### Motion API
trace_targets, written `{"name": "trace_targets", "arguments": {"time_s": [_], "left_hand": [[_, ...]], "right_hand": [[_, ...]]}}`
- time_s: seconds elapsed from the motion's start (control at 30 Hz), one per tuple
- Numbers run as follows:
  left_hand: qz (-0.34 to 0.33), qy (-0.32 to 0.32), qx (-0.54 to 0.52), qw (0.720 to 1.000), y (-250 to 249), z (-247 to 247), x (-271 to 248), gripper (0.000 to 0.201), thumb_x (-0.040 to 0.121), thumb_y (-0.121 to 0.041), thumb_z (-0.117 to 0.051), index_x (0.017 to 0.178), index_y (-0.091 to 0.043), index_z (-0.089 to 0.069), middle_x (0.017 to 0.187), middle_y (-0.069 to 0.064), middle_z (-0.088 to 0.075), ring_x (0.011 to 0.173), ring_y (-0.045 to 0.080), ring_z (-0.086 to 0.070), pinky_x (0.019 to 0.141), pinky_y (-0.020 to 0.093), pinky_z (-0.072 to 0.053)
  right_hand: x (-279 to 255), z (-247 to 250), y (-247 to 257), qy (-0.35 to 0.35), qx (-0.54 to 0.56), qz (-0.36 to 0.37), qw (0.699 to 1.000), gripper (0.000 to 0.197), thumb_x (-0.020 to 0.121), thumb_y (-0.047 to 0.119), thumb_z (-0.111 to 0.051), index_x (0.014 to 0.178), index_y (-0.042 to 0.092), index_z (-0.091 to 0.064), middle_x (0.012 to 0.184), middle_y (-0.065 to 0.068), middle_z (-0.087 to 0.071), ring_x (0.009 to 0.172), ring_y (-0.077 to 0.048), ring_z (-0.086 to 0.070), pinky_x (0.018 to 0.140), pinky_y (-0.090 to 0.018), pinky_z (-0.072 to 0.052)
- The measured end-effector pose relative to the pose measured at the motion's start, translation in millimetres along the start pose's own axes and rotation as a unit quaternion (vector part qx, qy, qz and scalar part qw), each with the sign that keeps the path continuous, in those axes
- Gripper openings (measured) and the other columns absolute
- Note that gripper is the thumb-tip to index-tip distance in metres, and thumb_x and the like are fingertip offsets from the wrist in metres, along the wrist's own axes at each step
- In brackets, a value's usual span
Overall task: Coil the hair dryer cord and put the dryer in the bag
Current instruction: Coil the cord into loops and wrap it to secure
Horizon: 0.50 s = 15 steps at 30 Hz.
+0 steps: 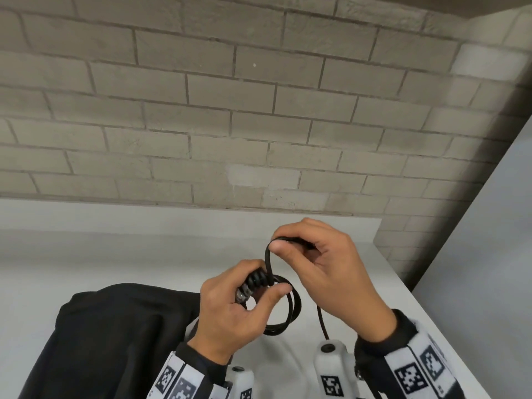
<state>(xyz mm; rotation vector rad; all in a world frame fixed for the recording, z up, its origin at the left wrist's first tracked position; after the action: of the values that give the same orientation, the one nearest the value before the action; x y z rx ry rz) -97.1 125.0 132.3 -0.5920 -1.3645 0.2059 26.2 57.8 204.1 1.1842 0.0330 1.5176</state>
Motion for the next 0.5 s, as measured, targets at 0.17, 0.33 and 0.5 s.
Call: {"name": "trace_targets", "arguments": {"time_s": [0.17,0.33,0.5], "left_hand": [[-0.028,-0.018,-0.014,0.999,-5,0,-6,0.028,0.094,-0.044,-0.061,0.086,-0.017,-0.063,0.057,-0.005,-0.06,0.046,0.01,-0.057,0.043,0.027,-0.044],[-0.035,-0.052,0.003,0.998,-10,-2,-10,0.029,0.097,-0.045,-0.055,0.085,-0.019,-0.061,0.067,-0.01,-0.057,0.052,0.0,-0.051,0.053,0.008,-0.04],[-0.014,-0.095,0.036,0.995,-6,-2,-8,0.029,0.098,-0.045,-0.053,0.086,-0.019,-0.061,0.063,-0.016,-0.059,0.053,0.001,-0.056,0.053,0.01,-0.043]], "right_hand": [[-11,-12,-32,0.034,0.189,-0.183,0.964,0.01,0.083,0.024,-0.073,0.088,0.017,-0.068,0.066,0.007,-0.061,0.061,-0.003,-0.055,0.059,-0.016,-0.044],[-35,-28,-47,0.052,0.25,-0.232,0.939,0.02,0.089,0.023,-0.069,0.079,0.006,-0.066,0.076,-0.005,-0.068,0.071,-0.018,-0.06,0.07,-0.037,-0.05],[-57,-30,-38,0.053,0.277,-0.19,0.94,0.042,0.085,0.048,-0.065,0.092,0.007,-0.069,0.076,0.001,-0.066,0.07,-0.017,-0.052,0.067,-0.026,-0.044]]}}
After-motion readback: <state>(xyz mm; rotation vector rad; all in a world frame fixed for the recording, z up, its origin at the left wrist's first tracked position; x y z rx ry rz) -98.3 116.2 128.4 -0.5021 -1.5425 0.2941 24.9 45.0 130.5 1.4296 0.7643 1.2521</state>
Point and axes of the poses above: each hand's wrist, its own x-axis towards the middle knuckle, its own z-axis out of the back of the hand, y = z × x, the point moved 5 cm from there along x, towards the middle knuckle
